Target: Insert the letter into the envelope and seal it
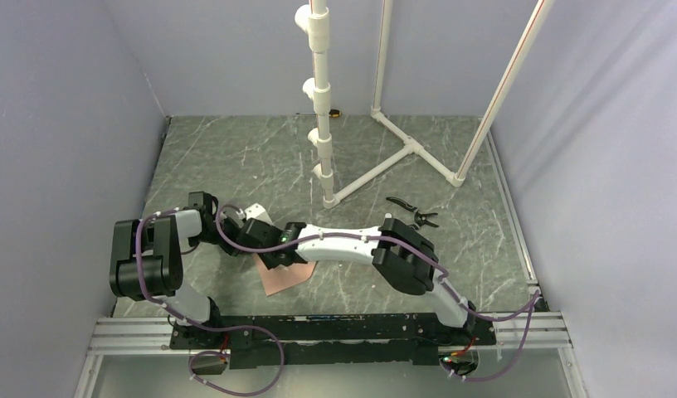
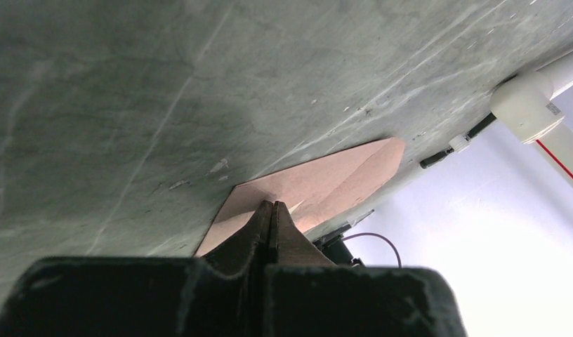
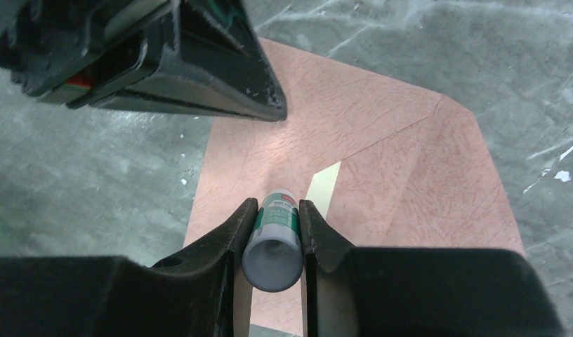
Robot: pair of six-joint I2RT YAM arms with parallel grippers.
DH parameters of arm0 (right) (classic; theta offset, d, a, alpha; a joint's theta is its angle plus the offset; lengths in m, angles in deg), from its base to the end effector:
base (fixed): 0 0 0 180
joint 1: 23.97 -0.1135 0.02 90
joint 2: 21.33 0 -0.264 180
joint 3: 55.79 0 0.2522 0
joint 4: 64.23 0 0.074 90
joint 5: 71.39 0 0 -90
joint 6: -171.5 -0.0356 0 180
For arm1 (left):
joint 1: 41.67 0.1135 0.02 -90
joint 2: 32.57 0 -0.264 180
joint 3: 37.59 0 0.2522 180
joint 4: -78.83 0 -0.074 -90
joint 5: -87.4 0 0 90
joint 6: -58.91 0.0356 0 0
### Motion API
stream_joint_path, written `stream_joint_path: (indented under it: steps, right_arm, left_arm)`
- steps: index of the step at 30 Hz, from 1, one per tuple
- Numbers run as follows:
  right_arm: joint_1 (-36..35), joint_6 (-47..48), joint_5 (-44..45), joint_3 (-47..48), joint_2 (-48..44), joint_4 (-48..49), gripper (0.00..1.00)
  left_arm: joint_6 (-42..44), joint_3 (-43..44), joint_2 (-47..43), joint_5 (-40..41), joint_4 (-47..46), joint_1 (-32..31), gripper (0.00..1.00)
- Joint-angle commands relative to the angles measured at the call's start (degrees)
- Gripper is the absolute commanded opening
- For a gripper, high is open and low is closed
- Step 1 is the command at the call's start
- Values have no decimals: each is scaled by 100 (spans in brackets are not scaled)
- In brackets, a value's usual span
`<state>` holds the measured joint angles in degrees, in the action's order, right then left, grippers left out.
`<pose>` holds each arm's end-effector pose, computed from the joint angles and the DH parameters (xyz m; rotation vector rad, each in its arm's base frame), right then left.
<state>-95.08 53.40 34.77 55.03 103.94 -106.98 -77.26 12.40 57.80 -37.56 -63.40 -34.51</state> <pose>0.1632 0.4465 0.1752 -0.8329 2.4037 0.3359 0.2357 0.0091 0.1131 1.2450 -2.6953 0.9837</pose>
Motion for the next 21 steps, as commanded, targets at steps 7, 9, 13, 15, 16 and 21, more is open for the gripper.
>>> stream_joint_path:
  steps: [7,9,13,15,16,21]
  right_arm:
    - [-368,-401,-435,-823,-408,-373,0]
    - [-349,-417,-394,-843,-421,-390,0]
    - [-157,-374,-204,-657,-270,-385,0]
    - [-6,-268,-151,-595,-212,-239,0]
    - [80,-217,-119,-536,-158,-204,0]
    - [247,200,-166,-115,123,-68,0]
  left_arm:
    - [116,-191,315,709,-204,-37,2]
    - [126,-186,315,710,-199,-39,2]
    - [141,-160,320,727,-161,-31,3]
    - [139,-149,317,720,-147,-32,2]
    - [135,-151,319,710,-137,-33,2]
    - [121,-135,319,676,-138,-35,2]
